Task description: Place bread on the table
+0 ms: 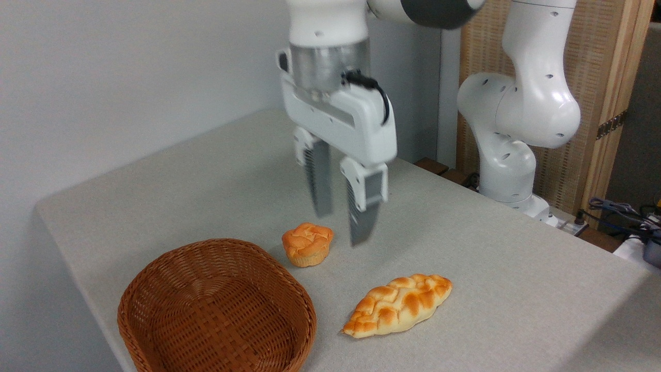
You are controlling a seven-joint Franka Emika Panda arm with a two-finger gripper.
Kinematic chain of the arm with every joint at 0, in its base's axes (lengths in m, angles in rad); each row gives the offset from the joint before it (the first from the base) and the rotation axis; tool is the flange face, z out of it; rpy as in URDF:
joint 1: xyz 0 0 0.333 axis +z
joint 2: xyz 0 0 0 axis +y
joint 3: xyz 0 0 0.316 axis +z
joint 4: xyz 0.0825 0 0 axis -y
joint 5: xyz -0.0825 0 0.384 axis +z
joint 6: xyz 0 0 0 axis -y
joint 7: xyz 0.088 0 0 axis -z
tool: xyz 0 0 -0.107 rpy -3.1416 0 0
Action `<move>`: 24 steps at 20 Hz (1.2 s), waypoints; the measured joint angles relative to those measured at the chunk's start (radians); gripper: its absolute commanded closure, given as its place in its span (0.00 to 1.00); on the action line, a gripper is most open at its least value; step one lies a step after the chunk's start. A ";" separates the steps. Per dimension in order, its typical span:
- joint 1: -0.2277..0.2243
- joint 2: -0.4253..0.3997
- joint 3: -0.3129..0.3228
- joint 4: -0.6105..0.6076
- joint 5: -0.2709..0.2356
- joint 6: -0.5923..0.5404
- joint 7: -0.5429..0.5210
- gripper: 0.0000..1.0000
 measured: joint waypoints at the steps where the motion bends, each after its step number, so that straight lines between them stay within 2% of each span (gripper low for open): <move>1: -0.001 0.004 -0.011 0.030 -0.023 -0.016 -0.044 0.00; 4: 0.000 0.044 -0.053 0.146 -0.067 -0.109 -0.154 0.00; 8: 0.084 0.142 -0.190 0.312 -0.088 -0.203 -0.218 0.00; 10: 0.102 0.172 -0.225 0.339 -0.088 -0.210 -0.229 0.00; 20: 0.120 0.184 -0.219 0.348 -0.088 -0.239 -0.231 0.00; 24: 0.112 0.184 -0.219 0.348 -0.088 -0.240 -0.230 0.00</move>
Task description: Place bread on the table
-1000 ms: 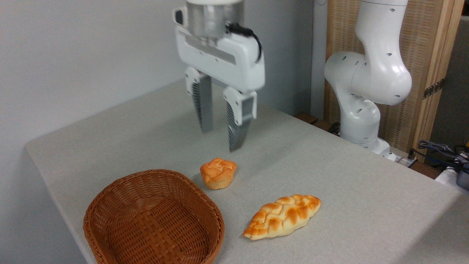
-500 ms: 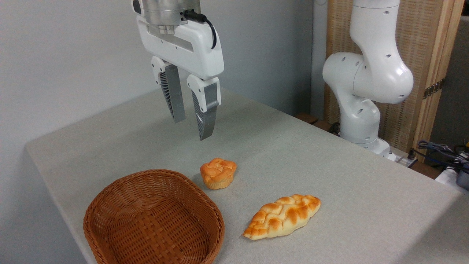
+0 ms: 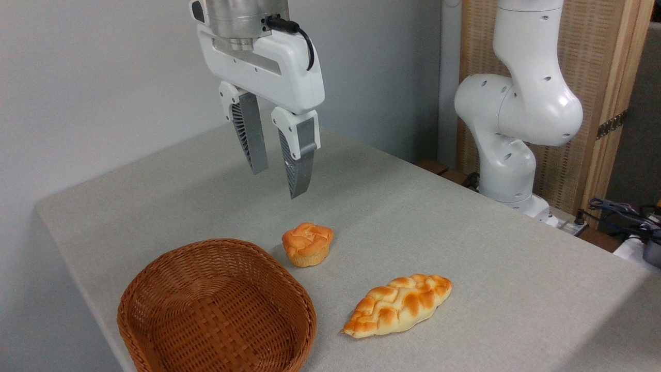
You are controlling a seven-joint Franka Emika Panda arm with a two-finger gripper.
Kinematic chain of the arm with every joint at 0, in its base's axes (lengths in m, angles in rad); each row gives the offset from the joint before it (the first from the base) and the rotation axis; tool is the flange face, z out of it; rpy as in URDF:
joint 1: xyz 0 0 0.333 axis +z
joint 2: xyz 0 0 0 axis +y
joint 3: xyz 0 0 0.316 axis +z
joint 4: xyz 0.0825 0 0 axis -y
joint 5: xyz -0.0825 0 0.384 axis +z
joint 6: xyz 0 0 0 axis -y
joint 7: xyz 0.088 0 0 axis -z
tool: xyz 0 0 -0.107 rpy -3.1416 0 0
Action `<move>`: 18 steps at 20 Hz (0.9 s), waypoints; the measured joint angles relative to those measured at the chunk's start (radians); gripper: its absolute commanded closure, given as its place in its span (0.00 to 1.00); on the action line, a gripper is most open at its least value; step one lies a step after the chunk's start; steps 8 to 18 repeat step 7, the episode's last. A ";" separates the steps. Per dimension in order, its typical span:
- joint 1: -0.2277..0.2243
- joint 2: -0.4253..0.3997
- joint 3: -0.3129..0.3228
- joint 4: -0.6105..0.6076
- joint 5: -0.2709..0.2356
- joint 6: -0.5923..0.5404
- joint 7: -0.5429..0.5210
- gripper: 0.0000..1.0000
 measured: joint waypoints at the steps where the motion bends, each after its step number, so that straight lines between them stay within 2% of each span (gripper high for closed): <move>1: -0.007 0.000 0.001 0.000 0.002 0.000 0.000 0.00; 6: -0.045 0.000 0.025 0.000 0.004 0.000 0.000 0.00; 18: -0.046 0.000 0.026 0.000 0.004 0.000 0.000 0.00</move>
